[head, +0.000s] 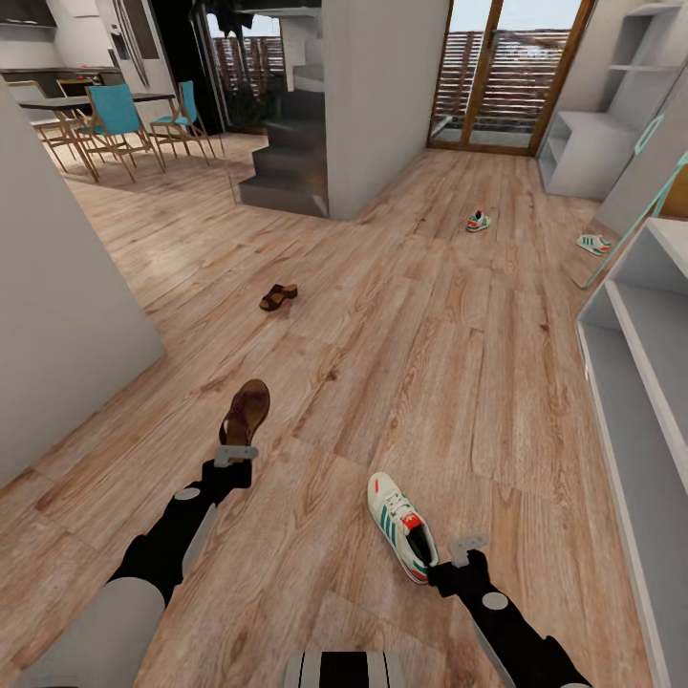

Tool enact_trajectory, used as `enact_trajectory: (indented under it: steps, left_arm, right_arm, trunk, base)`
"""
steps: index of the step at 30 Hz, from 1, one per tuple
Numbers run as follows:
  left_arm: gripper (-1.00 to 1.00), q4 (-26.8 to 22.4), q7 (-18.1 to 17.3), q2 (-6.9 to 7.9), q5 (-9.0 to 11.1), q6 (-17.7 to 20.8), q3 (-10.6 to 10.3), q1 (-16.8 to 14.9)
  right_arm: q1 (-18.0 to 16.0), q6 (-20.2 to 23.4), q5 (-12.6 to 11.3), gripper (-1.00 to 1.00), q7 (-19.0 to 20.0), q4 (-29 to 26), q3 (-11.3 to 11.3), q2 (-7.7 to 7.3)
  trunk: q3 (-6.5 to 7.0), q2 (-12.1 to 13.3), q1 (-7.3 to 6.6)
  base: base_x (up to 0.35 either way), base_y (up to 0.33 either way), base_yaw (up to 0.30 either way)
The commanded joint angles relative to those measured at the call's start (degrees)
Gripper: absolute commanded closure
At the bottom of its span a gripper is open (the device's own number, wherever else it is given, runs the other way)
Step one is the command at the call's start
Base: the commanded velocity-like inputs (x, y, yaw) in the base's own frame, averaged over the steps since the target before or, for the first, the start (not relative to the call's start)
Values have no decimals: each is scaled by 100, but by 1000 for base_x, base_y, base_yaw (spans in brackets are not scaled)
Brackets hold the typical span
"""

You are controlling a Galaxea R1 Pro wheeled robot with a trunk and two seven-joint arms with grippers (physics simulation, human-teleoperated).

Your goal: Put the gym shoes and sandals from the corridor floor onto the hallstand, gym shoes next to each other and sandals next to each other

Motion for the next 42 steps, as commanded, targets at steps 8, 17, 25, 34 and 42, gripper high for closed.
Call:
enact_trajectory:
  steps: [8,17,25,34,42]
  left_arm:
    - [100,-5,-200,-17,-34,35,21,2]
    - [100,-1,-403,-15,-35,33,22,-4]
    - [100,-5,-398,-13,-35,28,21,0]
    - [100,-5,-385,-4,-35,18,29,2]
    - [100,-5,-403,-3,-35,16,38,2]
  right_arm:
    - [-1,-2,78,-100,20,-7,16,-39]
    - [-1,-3,73,-100,16,-26,12,-32]
    - [-1,2,70,-100,15,-33,12,-31]
    - [-1,5,70,-100,15,-34,12,-31]
    - [-1,6,70,-100,15,-34,18,-31]
  trunk:
    - [-93,-7,9]
    - [-285,-18,30]
    - [-319,-18,30]
    - [-320,-18,30]
    - [-320,-18,30]
  base:
    - [0,0,0]
    - [0,0,0]
    - [0,0,0]
    - [147,0,0]
    - [26,20,0]
